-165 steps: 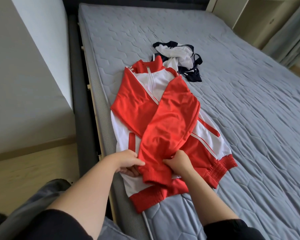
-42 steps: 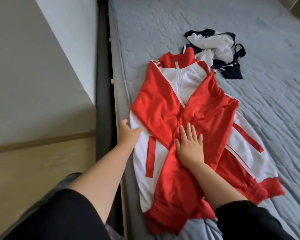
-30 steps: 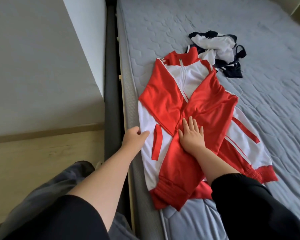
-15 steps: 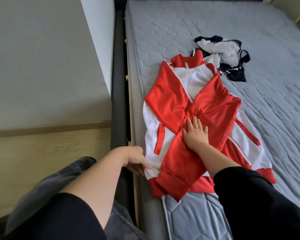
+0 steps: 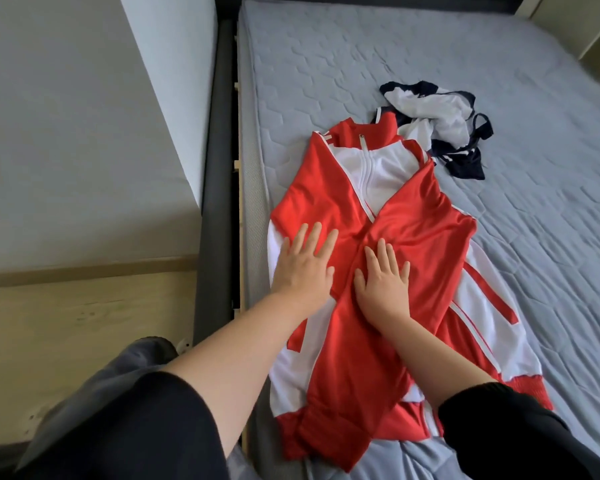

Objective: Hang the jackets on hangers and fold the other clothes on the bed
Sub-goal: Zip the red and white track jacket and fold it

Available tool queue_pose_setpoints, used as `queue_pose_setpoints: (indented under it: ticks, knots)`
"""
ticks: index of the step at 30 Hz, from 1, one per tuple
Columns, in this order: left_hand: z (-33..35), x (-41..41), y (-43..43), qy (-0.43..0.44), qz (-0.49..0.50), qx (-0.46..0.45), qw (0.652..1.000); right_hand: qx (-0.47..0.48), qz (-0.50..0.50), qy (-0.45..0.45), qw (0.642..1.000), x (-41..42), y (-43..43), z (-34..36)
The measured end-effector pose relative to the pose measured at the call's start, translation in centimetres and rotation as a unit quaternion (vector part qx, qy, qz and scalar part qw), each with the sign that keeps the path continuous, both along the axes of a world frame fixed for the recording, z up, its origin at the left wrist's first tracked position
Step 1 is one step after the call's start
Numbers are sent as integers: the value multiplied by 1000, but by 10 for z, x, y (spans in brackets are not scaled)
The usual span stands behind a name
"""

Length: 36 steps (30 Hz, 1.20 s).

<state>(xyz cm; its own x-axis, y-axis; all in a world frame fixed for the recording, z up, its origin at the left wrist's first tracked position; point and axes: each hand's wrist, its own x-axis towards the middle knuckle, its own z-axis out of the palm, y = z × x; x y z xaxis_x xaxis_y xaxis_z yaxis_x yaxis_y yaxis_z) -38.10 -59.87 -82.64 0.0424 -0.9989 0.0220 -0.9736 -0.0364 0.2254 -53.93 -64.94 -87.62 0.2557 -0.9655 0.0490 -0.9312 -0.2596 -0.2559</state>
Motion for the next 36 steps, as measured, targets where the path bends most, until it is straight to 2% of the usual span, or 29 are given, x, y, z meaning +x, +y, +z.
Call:
queue_pose_setpoints:
  ticks: [5,9,11,14,19,25,28,32,36]
  knots:
    - [2,-11,-61,12,35,28,999,5,-31,-3,1000,-4,-53,4]
    - [-14,17,-99,-9,58,84,995,76,-21,46,996,-4,-91,-10]
    - [-27,31,-111,-24,60,105,992,79,-23,70,994,-1,-100,-21]
    - [-47,46,-121,-42,62,101,992,32,-60,64,996,8,-108,-27]
    - [-67,49,-125,-54,67,55,995,-105,-84,47,990,21,-128,-9]
    - [-54,58,-138,-76,37,33,996,-174,-53,-35,983,17,-170,31]
    - [-44,61,-146,-79,13,39,996,-139,-55,-76,986,22,-204,47]
    - [-31,62,-159,-69,-3,96,993,-79,-52,-96,991,34,-246,62]
    - [-21,63,-168,-69,-18,158,985,-75,4,-57,996,62,-267,68]
